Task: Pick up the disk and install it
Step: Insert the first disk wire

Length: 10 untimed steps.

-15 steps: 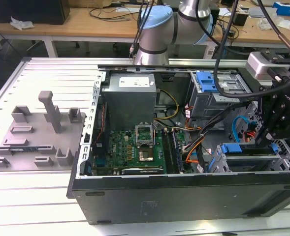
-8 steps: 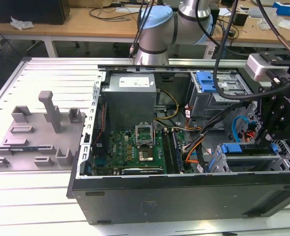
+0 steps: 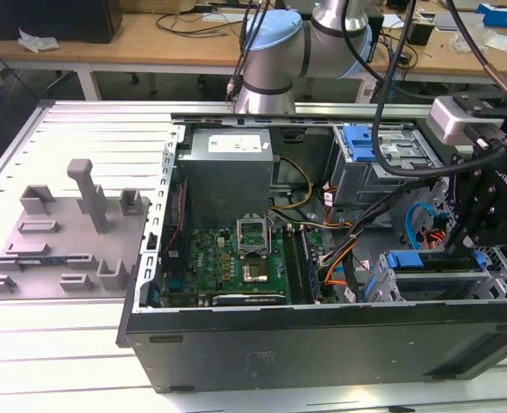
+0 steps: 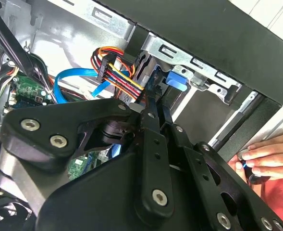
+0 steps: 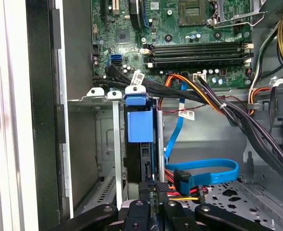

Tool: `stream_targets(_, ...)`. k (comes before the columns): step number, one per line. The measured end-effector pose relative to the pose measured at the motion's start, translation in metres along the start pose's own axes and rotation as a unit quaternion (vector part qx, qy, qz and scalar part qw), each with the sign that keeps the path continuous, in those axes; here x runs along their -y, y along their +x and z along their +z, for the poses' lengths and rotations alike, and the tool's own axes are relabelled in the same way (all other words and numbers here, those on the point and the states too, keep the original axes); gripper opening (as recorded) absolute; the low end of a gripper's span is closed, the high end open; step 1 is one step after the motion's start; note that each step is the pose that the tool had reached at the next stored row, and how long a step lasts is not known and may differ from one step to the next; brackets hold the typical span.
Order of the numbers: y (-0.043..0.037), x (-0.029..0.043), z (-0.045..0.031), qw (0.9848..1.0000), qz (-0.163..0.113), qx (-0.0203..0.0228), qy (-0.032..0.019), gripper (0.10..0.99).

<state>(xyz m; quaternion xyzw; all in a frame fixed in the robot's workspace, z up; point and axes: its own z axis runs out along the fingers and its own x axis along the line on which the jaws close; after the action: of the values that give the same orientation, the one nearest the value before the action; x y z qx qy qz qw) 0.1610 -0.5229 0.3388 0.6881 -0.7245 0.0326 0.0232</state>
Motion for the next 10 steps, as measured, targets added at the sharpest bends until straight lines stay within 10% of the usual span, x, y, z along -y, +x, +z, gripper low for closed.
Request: stream_targets(10,0.0009,0.0,0.0027,1.0,0.0,0.0004,-0.0001,0.176)
